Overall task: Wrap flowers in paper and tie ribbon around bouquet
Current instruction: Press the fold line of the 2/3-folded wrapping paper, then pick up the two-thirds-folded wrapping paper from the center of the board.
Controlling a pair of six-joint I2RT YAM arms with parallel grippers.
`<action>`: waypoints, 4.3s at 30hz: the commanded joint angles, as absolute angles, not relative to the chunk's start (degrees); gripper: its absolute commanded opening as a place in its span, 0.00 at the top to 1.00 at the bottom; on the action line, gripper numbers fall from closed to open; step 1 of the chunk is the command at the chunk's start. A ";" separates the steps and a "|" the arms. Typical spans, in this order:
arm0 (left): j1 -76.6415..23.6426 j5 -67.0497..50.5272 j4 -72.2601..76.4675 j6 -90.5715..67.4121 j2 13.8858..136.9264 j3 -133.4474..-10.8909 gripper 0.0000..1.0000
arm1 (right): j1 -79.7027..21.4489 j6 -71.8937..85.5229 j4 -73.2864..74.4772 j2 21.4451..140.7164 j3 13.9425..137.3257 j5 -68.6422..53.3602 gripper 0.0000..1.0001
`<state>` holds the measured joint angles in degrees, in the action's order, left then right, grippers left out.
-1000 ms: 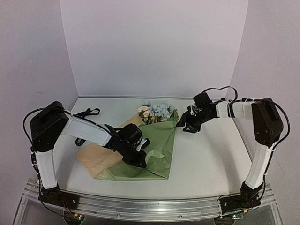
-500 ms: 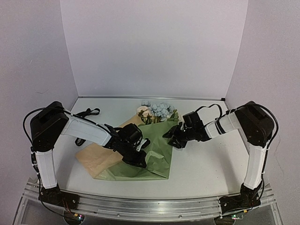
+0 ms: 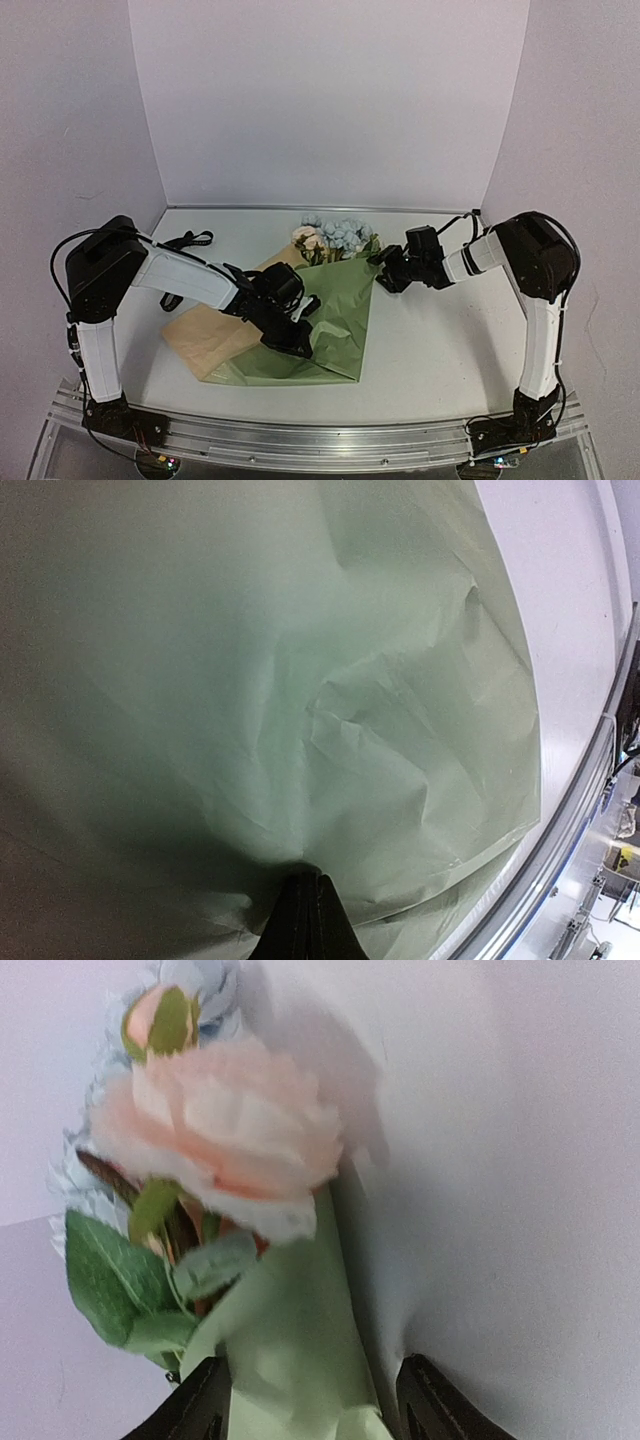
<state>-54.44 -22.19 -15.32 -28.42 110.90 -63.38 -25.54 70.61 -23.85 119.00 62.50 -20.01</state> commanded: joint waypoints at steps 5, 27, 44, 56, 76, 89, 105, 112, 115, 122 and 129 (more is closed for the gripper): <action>-53.97 -19.33 -20.70 -27.03 113.76 -64.10 1.00 | -24.45 64.86 -13.83 114.72 65.24 -16.36 0.41; -52.22 -20.27 -20.29 -26.54 113.09 -61.85 1.00 | -22.69 50.68 -6.45 124.51 78.17 -25.95 0.66; -50.21 -21.04 -21.25 -25.25 113.67 -61.03 1.00 | -20.61 44.55 -1.90 125.04 83.15 -27.67 1.00; -50.19 -20.41 -22.83 -24.08 115.45 -61.46 1.00 | -17.97 36.41 5.19 123.78 85.94 -30.30 1.00; -50.19 -18.48 -20.03 -29.39 107.83 -68.07 0.96 | -27.13 44.90 17.82 103.10 73.13 -28.55 0.56; -50.17 -17.14 -17.82 -39.29 94.17 -59.31 0.96 | -51.14 44.65 2.38 101.64 61.49 -23.68 0.64; -53.96 -11.43 -23.49 -68.42 59.79 -25.45 0.74 | -56.53 34.40 10.63 109.58 69.09 -19.35 0.67; -54.00 -1.36 -20.29 -78.87 54.88 -21.38 0.65 | -58.39 31.42 17.00 111.01 72.89 -14.66 0.67; -53.96 2.80 -20.45 -83.06 55.15 -20.71 0.60 | -59.07 31.37 18.55 111.49 73.69 -12.71 0.67; -54.04 8.60 -21.19 -89.07 52.95 -17.02 0.57 | -60.44 30.68 20.83 113.84 76.11 -9.55 0.64; -54.05 9.24 -17.26 -88.13 57.16 -16.96 0.58 | -61.82 29.31 24.15 116.35 79.07 -6.98 0.62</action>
